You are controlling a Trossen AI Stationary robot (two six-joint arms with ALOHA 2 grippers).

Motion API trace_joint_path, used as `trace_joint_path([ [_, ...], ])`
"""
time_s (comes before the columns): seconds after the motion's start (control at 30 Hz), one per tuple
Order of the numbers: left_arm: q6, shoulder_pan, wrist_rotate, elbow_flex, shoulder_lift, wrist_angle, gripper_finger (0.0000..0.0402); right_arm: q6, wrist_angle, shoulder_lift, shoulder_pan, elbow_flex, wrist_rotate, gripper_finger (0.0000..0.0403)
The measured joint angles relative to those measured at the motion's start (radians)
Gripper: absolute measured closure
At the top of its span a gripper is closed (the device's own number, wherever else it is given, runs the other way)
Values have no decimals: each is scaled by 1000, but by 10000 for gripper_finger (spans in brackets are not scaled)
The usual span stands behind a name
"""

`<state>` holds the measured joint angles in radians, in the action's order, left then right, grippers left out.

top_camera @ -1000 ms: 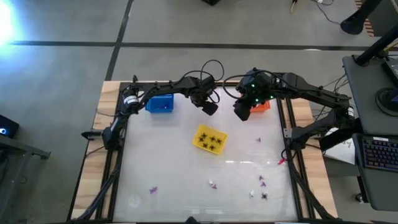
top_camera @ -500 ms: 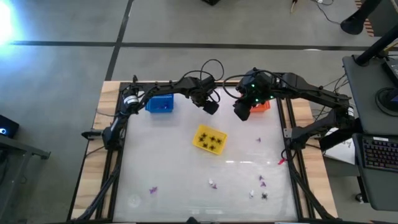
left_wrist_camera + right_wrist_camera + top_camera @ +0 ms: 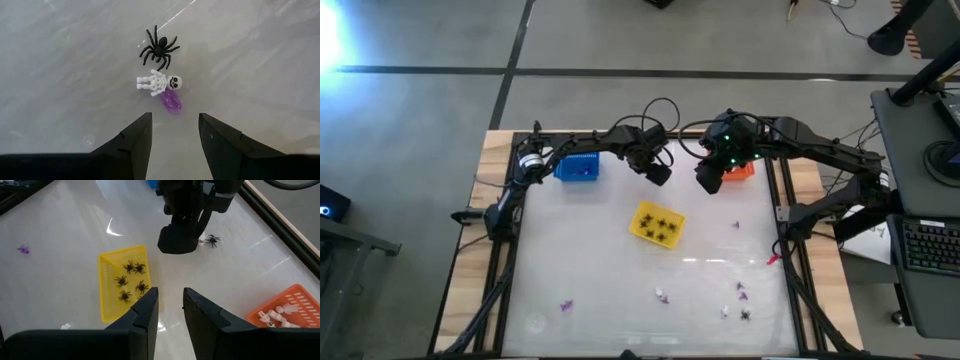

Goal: Sort Halloween decoration
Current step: Put the purple witch hat toy into the blue bin

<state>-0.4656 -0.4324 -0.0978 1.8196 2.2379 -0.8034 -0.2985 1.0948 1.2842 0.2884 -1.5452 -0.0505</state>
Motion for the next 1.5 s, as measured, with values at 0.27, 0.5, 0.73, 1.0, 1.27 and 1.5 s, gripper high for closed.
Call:
trace_joint_path([
  [0.27,7,0,0,-3,0,2,257,2,-6,0,0,0,0,321],
  [0.5,41,34,-52,-3,0,3,257,3,-5,0,0,0,0,321],
  [0.73,62,56,38,-3,0,22,257,11,-4,0,0,0,0,321],
  [1.0,34,23,24,-2,8,45,257,11,-4,0,0,0,0,321],
  [1.27,38,24,40,-1,19,40,257,11,-4,0,0,0,-1,321],
  [1.5,29,24,80,-1,19,21,257,11,-5,0,0,0,-1,321],
])
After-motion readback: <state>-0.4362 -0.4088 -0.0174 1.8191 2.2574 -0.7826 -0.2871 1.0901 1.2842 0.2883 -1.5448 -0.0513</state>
